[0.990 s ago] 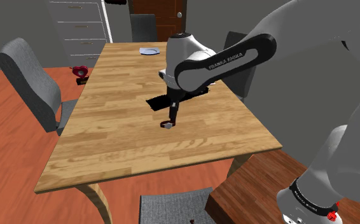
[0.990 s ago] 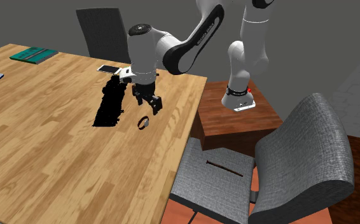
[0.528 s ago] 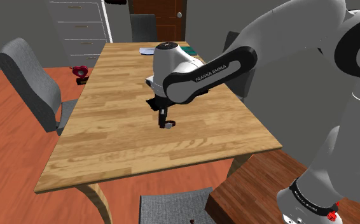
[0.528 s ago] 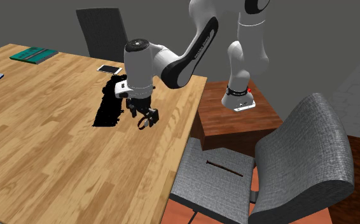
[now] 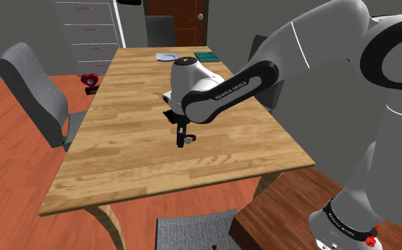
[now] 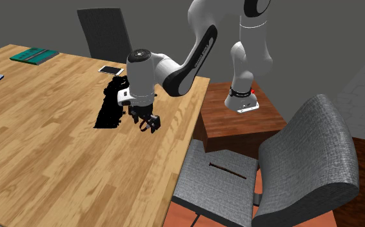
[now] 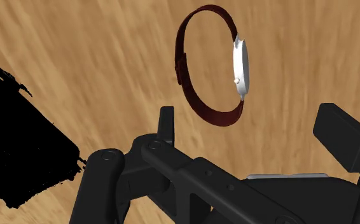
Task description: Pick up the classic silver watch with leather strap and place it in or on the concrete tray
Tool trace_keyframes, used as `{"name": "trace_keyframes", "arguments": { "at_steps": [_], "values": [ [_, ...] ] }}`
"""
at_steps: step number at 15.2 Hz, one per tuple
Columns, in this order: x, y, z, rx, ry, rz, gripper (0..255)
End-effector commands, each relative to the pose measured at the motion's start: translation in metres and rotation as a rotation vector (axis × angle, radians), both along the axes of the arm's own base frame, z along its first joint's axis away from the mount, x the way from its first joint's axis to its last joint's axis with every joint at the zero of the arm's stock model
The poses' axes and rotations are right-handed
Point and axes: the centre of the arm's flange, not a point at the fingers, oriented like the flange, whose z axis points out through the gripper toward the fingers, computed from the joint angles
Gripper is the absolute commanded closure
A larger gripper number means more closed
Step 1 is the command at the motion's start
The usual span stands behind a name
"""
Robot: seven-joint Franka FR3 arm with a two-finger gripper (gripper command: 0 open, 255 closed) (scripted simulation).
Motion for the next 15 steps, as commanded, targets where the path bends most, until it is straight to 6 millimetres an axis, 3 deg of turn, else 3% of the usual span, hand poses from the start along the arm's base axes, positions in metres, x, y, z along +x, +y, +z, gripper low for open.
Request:
{"name": "trace_keyframes", "arguments": {
  "at_steps": [1,4,5,15],
  "values": [
    [0.0000,0.0001,-0.0004,0.000,0.000,0.000,0],
    [0.0000,0.0000,-0.0003,0.000,0.000,0.000,0],
    [0.0000,0.0000,-0.0003,0.000,0.000,0.000,255],
    [0.0000,0.0000,0.0049,0.000,0.000,0.000,255]
  ]
}}
